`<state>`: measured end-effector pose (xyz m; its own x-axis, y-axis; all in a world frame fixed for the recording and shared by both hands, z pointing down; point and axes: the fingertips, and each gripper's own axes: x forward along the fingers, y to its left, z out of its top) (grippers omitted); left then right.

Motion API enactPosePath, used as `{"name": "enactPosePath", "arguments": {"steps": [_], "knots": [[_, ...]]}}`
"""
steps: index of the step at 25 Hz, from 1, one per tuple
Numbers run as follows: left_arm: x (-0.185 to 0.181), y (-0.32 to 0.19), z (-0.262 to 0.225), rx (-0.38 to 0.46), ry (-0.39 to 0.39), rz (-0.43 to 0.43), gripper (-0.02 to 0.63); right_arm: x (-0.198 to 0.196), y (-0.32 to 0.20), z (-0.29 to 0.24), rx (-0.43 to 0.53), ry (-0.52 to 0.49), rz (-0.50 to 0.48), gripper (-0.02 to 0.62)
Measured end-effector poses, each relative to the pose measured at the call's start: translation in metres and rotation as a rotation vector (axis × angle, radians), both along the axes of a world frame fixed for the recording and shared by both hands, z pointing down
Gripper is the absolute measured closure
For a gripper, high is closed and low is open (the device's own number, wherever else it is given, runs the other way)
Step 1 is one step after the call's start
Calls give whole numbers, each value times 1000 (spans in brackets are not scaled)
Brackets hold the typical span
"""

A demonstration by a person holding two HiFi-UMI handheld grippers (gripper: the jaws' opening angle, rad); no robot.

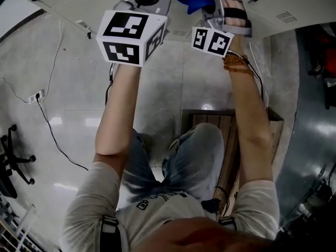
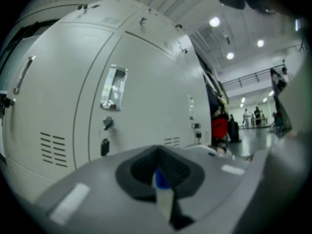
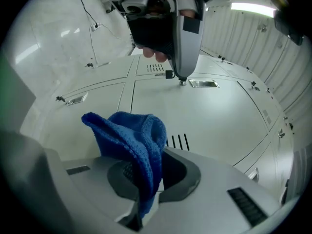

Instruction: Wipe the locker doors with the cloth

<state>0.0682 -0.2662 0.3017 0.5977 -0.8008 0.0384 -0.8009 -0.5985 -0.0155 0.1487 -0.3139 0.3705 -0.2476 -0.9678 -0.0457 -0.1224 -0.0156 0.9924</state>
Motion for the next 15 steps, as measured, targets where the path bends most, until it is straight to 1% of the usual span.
{"name": "enactPosePath", "arguments": {"steps": [3, 8, 10, 13, 15], "knots": [[10, 2, 0, -2, -1, 16, 604, 16, 1, -1, -19, 20, 34, 566], [19, 5, -30, 27, 10, 30, 604, 32, 3, -36, -33, 34, 86, 566], [21, 6, -50, 53, 15, 34, 604, 35, 3, -66, 0, 26, 95, 566], [19, 6, -87, 99, 34, 34, 604, 36, 2, -126, 67, 7, 100, 566], [15, 6, -110, 123, 44, 30, 604, 36, 3, -167, 107, -22, 103, 566]]}}
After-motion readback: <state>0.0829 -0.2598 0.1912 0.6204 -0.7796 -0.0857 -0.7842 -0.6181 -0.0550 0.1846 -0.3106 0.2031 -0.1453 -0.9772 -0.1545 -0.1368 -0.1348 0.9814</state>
